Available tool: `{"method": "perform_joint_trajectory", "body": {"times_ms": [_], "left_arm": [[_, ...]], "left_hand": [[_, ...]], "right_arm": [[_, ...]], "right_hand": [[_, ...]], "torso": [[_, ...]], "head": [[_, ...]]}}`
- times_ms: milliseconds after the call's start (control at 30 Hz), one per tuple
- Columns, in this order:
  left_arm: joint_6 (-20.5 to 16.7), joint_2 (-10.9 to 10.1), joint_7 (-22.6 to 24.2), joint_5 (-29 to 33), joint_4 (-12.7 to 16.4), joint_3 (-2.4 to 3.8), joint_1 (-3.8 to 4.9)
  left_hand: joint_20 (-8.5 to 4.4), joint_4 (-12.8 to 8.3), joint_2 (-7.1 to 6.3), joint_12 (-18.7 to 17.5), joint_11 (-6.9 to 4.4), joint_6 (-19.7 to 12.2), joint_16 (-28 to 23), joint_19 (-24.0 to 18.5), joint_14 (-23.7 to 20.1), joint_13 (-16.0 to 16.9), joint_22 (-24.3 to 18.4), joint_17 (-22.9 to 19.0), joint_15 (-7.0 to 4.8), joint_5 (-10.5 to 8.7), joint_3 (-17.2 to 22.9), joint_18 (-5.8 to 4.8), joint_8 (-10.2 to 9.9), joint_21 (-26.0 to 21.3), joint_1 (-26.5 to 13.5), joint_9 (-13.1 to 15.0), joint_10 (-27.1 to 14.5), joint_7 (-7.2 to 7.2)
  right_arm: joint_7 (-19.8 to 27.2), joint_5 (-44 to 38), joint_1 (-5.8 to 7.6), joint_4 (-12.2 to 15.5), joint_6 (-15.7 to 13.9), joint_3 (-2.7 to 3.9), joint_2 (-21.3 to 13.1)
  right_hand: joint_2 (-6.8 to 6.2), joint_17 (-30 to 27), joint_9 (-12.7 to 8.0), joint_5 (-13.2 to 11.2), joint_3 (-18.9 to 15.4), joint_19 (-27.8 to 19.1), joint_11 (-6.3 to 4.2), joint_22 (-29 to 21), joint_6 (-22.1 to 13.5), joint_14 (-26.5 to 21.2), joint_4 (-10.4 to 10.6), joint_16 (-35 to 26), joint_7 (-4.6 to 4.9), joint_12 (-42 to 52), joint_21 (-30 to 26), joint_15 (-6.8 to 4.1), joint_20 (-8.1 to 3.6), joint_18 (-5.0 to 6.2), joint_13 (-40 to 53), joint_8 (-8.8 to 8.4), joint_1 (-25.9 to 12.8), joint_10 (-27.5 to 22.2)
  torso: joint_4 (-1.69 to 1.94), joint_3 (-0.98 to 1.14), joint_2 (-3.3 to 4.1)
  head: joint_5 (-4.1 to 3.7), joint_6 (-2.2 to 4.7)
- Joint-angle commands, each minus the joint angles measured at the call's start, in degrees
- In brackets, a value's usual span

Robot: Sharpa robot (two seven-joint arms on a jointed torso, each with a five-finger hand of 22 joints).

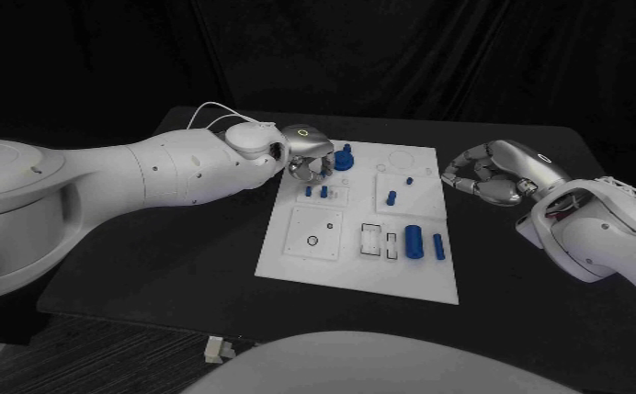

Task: Assemble the parts on the task board

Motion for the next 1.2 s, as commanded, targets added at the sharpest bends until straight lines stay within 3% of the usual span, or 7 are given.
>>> {"method": "perform_joint_trajectory", "body": {"times_ms": [33,800,1200], "left_arm": [[0.85,-0.06,0.25,0.29,0.19,0.04,-0.1],[2.19,0.92,0.13,0.29,-1.2,0.04,-0.9],[3.2,1.25,-0.22,0.29,-1.6,0.04,-1.05]], "left_hand": [[-0.21,-0.69,0.48,-0.33,-0.26,-0.23,-0.7,-0.5,-0.85,0.6,10.6,-0.65,-0.19,-0.61,2.24,-0.81,-1.04,-0.77,-1.21,0.55,0.48,0.0],[-0.17,-0.97,0.56,-0.6,-0.21,0.03,-1.38,-0.88,-1.46,0.76,10.42,-1.53,-0.12,-0.44,2.35,-0.68,-1.09,-1.5,-0.89,0.56,0.12,-0.01],[-0.07,-1.11,0.32,-1.05,-0.24,-1.31,-2.31,-1.39,-2.33,0.96,10.2,-2.76,-0.06,-0.4,2.38,-0.52,-1.98,-2.46,-1.0,0.19,-0.45,-0.46]], "right_arm": [[-1.26,-0.11,-0.15,0.01,0.39,0.04,-0.02],[-1.71,-0.11,-0.17,0.07,1.03,0.04,-0.02],[-1.99,-0.1,-0.17,0.11,1.4,0.04,-0.02]], "right_hand": [[0.19,-0.42,-0.53,1.21,1.19,-0.16,-0.42,11.0,-0.07,2.91,0.15,-0.78,-0.04,-0.82,-1.4,-0.17,-0.1,1.79,8.68,0.4,2.08,2.53],[0.22,-0.56,-0.53,1.32,1.32,-0.21,-0.44,10.96,-0.08,2.88,0.03,-0.86,-0.05,-0.89,-1.56,-0.18,-0.1,1.83,8.6,0.4,2.32,2.48],[0.23,-0.58,-0.53,1.36,1.36,-0.23,-0.43,10.94,-0.05,2.87,0.0,-0.88,-0.05,-0.91,-1.61,-0.18,-0.1,1.84,8.57,0.41,2.4,2.46]], "torso": [[0.0,0.03,0.03],[-0.02,0.02,-0.01],[-0.01,0.03,0.07]], "head": [[0.1,0.0],[0.19,0.0],[0.25,0.0]]}}
